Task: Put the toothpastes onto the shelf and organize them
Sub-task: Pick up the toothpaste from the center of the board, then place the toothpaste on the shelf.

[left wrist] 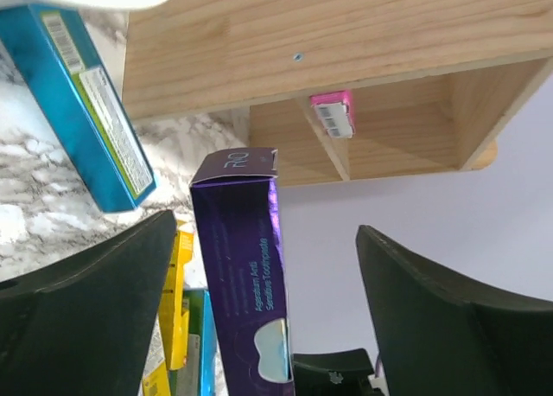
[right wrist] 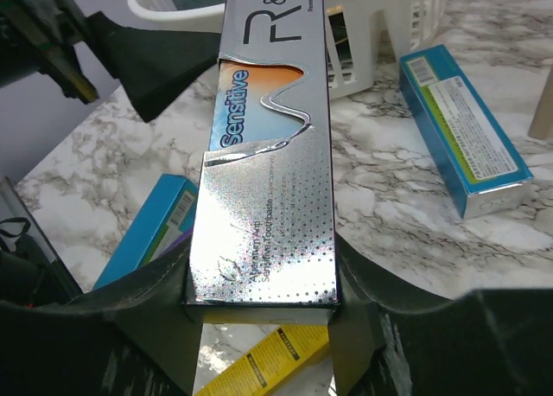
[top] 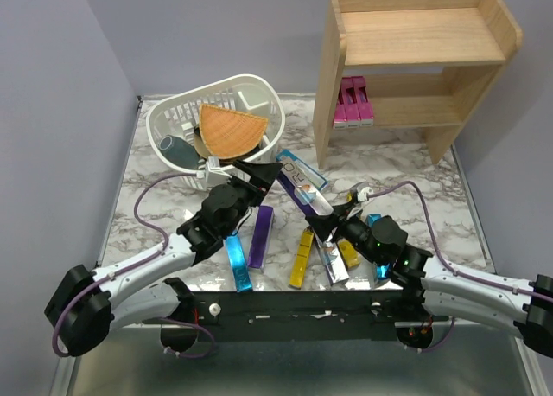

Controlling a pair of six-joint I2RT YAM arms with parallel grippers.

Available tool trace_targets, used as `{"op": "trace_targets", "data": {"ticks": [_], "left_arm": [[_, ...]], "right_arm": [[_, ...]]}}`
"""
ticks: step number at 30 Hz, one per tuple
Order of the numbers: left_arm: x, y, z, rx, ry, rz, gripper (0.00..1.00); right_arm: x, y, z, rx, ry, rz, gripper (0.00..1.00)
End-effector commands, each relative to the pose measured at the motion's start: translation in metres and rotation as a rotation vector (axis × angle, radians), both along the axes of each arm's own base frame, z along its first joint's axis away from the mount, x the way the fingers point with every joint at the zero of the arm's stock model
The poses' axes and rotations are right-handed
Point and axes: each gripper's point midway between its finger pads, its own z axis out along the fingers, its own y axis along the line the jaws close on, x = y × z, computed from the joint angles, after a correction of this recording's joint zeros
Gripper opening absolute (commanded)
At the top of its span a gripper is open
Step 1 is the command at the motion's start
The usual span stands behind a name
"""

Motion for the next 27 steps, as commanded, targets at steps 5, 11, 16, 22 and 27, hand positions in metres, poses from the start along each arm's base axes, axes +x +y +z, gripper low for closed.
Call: {"op": "trace_targets", "data": {"ticks": [5,11,16,22,27], "left_arm": [[-0.003,0.102,0.038,0.408,-0.102,0.268,0.99],[-0.017,0.161,0.107,0.846,-0.187,0.317,0.99],[-0.018,0.177,0.148,1.044,-0.235,0.314,0.99],[-0.006,0.165,0.129,1.083,-0.284,0.268,0.99],[0.006,0.157,0.097,1.019,-0.281,0.183,0.99]], "right_arm": [[0.017,-0.047,0.032,-0.116,-0.018,-0.217,0.22],[0.029,-0.089,0.057,-0.227,0.009,-0.401,0.23],[0.038,-0.116,0.097,-0.217,-0.002,-0.496,0.23],[0.069,-0.155,0.128,-0.205,0.02,-0.641,0.23],[0.109,-0.19,0.156,-0.181,0.033,-0.792,0.22]]}}
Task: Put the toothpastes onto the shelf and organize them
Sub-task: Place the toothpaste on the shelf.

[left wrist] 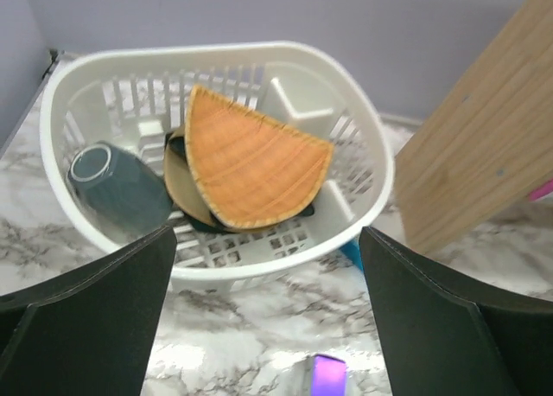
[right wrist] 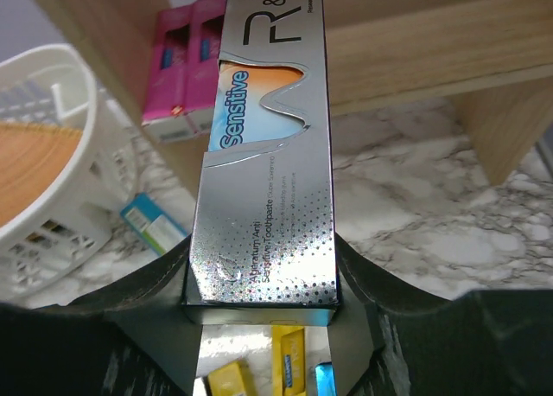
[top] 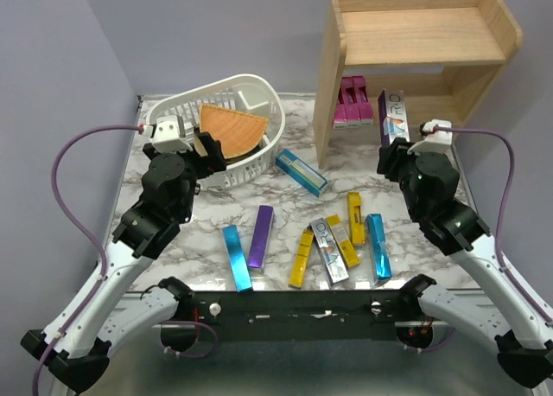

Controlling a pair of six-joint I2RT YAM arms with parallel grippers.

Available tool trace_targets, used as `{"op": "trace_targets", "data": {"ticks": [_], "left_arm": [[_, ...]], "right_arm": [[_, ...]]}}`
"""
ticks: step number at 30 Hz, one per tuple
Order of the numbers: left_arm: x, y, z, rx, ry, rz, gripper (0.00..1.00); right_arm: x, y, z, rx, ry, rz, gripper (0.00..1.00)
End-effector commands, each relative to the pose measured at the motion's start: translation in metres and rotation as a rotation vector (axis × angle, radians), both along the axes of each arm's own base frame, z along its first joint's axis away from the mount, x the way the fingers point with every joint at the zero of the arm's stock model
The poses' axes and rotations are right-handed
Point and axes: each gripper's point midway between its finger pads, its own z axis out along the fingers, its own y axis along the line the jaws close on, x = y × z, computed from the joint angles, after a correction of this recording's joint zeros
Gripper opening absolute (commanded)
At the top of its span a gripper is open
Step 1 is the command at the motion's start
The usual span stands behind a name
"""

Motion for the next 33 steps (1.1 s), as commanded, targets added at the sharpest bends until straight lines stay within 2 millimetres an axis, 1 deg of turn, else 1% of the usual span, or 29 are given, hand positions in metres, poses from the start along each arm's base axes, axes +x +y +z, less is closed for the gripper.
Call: {"op": "trace_targets", "data": {"ticks": [1,2,3,4,5,6,7,8,9,10,11,12,13,14,15,16,17,18,19,20,21,23,24,26,27,29,30,33], "left_arm": [[0.006,-0.008,-0.029,0.027,0.038,-0.087,0.99],[0.005,-0.007,-0.028,0.03,0.026,-0.089,0.99],[0.004,-0.005,-0.028,0.033,0.013,-0.085,0.99],[0.001,-0.002,-0.028,0.032,-0.001,-0.081,0.99],[0.0,-0.001,-0.025,0.03,-0.02,-0.076,0.99],[-0.001,0.004,-0.024,0.041,-0.028,-0.06,0.99],[-0.003,0.007,-0.023,0.039,-0.04,-0.051,0.99],[-0.004,0.009,-0.02,0.038,-0.055,-0.043,0.99],[-0.005,0.012,-0.019,0.04,-0.062,-0.034,0.99],[-0.007,0.014,-0.019,0.039,-0.07,-0.031,0.99],[-0.007,0.014,-0.017,0.036,-0.081,-0.029,0.99],[-0.007,0.014,-0.017,0.035,-0.082,-0.029,0.99],[-0.007,0.015,-0.017,0.043,-0.082,-0.023,0.99],[-0.007,0.016,-0.018,0.046,-0.081,-0.02,0.99],[-0.006,0.016,-0.018,0.049,-0.078,-0.02,0.99],[-0.006,0.016,-0.019,0.052,-0.076,-0.019,0.99],[-0.005,0.016,-0.019,0.051,-0.077,-0.017,0.99],[-0.005,0.016,-0.02,0.051,-0.077,-0.016,0.99],[-0.005,0.016,-0.021,0.053,-0.076,-0.016,0.99],[-0.005,0.016,-0.022,0.057,-0.073,-0.014,0.99],[-0.005,0.016,-0.021,0.055,-0.076,-0.016,0.99],[-0.004,0.015,-0.022,0.057,-0.072,-0.016,0.99],[-0.003,0.015,-0.023,0.058,-0.07,-0.016,0.99],[-0.002,0.015,-0.024,0.061,-0.068,-0.016,0.99],[-0.002,0.015,-0.025,0.065,-0.066,-0.012,0.99],[-0.001,0.016,-0.026,0.069,-0.065,-0.007,0.99],[-0.001,0.017,-0.026,0.072,-0.066,-0.003,0.99],[0.0,0.018,-0.028,0.078,-0.069,0.003,0.99]], "right_arm": [[0.032,-0.023,0.027,0.024,-0.011,-0.075,0.22],[0.039,-0.028,0.031,0.017,-0.026,-0.086,0.22],[0.049,-0.041,0.029,0.006,-0.029,-0.121,0.22],[0.057,-0.046,0.033,0.007,-0.055,-0.127,0.22],[0.062,-0.048,0.034,-0.013,-0.06,-0.112,0.22],[0.072,-0.063,0.027,-0.035,-0.052,-0.142,0.22],[0.079,-0.069,0.026,-0.042,-0.063,-0.141,0.22],[0.085,-0.068,0.021,-0.062,-0.059,-0.098,0.22],[0.089,-0.083,0.02,-0.077,-0.065,-0.116,0.22],[0.097,-0.088,0.02,-0.086,-0.084,-0.119,0.22],[0.101,-0.091,0.012,-0.107,-0.076,-0.098,0.22],[0.104,-0.105,0.013,-0.116,-0.089,-0.122,0.22],[0.111,-0.107,0.009,-0.119,-0.085,-0.112,0.22],[0.116,-0.113,0.005,-0.126,-0.082,-0.102,0.22],[0.12,-0.127,0.001,-0.13,-0.079,-0.122,0.22],[0.124,-0.131,0.004,-0.135,-0.1,-0.119,0.22],[0.133,-0.132,-0.006,-0.143,-0.083,-0.085,0.22],[0.136,-0.143,-0.01,-0.147,-0.081,-0.096,0.23],[0.14,-0.148,-0.011,-0.15,-0.084,-0.094,0.23],[0.147,-0.151,-0.019,-0.146,-0.066,-0.08,0.23],[0.149,-0.159,-0.02,-0.177,-0.065,-0.083,0.23],[0.156,-0.165,-0.024,-0.206,-0.054,-0.076,0.23],[0.161,-0.171,-0.032,-0.214,-0.034,-0.077,0.23],[0.165,-0.175,-0.036,-0.232,-0.033,-0.065,0.24],[0.168,-0.182,-0.043,-0.233,-0.019,-0.069,0.24],[0.172,-0.187,-0.045,-0.252,-0.015,-0.067,0.25],[0.173,-0.188,-0.047,-0.259,-0.009,-0.07,0.26],[0.176,-0.195,-0.048,-0.272,-0.004,-0.097,0.36]]}}
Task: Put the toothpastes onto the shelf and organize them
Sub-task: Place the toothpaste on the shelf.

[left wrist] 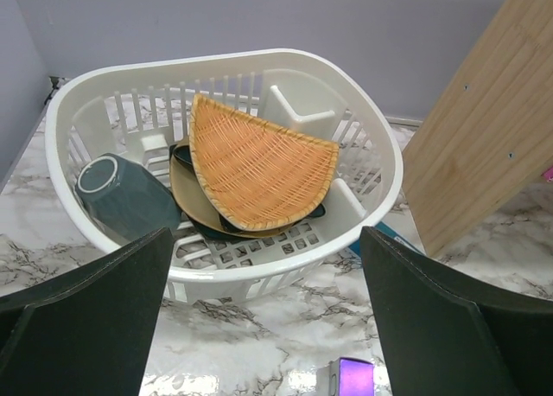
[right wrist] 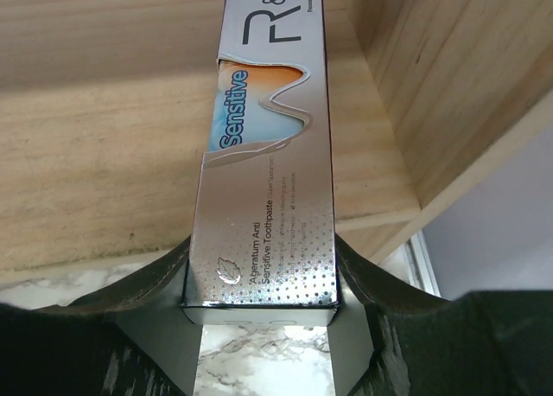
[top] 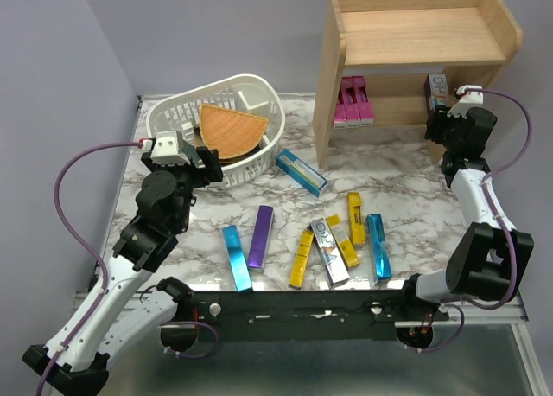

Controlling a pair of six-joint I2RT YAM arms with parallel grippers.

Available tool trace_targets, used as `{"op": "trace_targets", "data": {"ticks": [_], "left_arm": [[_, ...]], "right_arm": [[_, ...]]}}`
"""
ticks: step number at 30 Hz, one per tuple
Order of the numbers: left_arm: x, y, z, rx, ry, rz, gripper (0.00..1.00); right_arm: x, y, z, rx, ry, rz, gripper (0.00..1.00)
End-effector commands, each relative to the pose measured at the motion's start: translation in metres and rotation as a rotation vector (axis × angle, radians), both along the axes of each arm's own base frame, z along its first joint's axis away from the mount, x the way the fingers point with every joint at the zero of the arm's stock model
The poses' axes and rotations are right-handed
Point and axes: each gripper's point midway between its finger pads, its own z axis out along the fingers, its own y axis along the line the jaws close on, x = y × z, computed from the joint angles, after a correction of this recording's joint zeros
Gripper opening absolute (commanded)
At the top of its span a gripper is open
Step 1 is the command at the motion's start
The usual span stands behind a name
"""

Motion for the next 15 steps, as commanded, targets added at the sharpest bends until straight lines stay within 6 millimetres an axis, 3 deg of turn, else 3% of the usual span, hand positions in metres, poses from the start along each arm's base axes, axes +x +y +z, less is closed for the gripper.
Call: {"op": "trace_targets", "data": {"ticks": [1,4,8,15], "left_arm": [[0.002,0.009,0.002,0.013,-0.027,0.046,0.99],[0.001,0.011,0.002,0.012,-0.036,0.053,0.99],[0.001,0.012,0.003,0.012,-0.047,0.059,0.99],[0.001,0.014,0.003,0.021,-0.049,0.07,0.99]], "right_arm": [[0.015,-0.01,0.03,-0.075,-0.083,0.005,0.39],[0.016,-0.018,0.035,-0.075,-0.088,-0.039,0.46],[0.012,-0.028,0.04,-0.073,-0.097,-0.105,0.66],[-0.001,-0.043,0.047,-0.066,-0.131,-0.218,0.7]]}}
